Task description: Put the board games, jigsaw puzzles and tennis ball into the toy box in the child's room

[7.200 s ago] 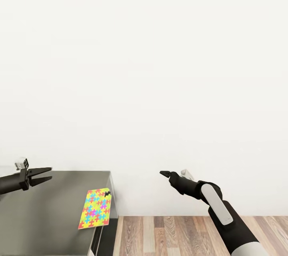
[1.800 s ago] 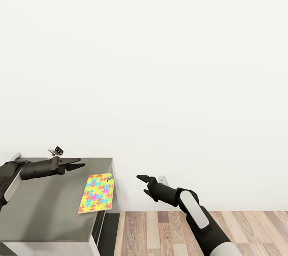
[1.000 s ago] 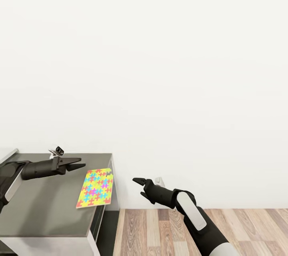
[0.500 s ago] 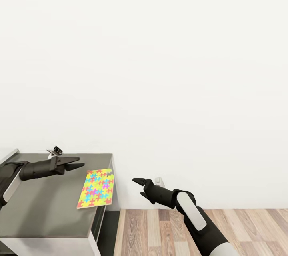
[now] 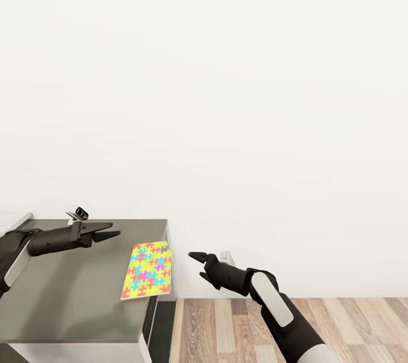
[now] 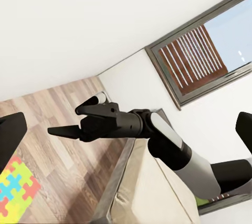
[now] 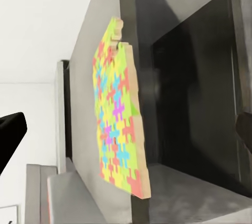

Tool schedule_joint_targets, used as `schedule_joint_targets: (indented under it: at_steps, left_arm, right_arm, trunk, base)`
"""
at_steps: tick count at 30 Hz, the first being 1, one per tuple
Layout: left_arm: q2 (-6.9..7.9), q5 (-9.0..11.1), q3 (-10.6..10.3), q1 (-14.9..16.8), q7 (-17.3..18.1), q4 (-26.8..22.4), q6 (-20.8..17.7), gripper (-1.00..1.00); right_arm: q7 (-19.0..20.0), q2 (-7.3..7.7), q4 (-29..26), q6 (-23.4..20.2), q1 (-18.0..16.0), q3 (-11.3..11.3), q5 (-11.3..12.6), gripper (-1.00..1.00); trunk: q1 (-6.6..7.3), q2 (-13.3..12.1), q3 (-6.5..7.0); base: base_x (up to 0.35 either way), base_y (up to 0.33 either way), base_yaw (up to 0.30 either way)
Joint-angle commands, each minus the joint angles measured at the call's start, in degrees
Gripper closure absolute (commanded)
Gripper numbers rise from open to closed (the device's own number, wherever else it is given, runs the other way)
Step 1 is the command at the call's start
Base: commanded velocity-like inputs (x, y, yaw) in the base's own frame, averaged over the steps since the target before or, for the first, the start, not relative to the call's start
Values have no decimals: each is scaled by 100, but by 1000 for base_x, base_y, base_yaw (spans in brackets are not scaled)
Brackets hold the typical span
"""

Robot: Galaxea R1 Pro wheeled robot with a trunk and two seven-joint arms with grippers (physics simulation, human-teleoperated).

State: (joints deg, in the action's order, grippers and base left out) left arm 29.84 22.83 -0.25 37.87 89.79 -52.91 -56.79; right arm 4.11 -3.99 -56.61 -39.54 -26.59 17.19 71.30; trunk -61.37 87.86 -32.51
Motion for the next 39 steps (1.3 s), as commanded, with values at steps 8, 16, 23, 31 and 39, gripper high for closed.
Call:
schedule_joint_targets:
  at_steps: [8, 16, 23, 31, 39]
  left_arm:
    - [-22, 2, -12, 1, 21, 0, -67, -100]
    - [-29, 2, -18, 1, 21, 0, -64, -100]
    - [-36, 2, -20, 1, 21, 0, -68, -100]
    - [-39, 2, -12, 1, 21, 0, -69, -100]
    - [-39, 2, -12, 1, 21, 0, -69, -100]
  right_arm:
    - [25, 30, 9, -25, -4, -9, -20, -100]
    - [25, 16, 9, -22, -4, -7, -20, -100]
    - [22, 20, 9, -24, -4, -5, -20, -100]
    - [20, 14, 9, -24, -4, -5, -20, -100]
    - [20, 17, 9, -27, -4, -5, -20, -100]
  trunk:
    - [0, 3, -6]
    - [0, 3, -6]
    - [0, 3, -6]
    - [-66, 124, -60]
    - [-241, 444, -203]
  base:
    - [0, 117, 0]
    - [44, 165, 0]
    - [15, 38, 0]
    - [1, 3, 0]
    - [0, 0, 0]
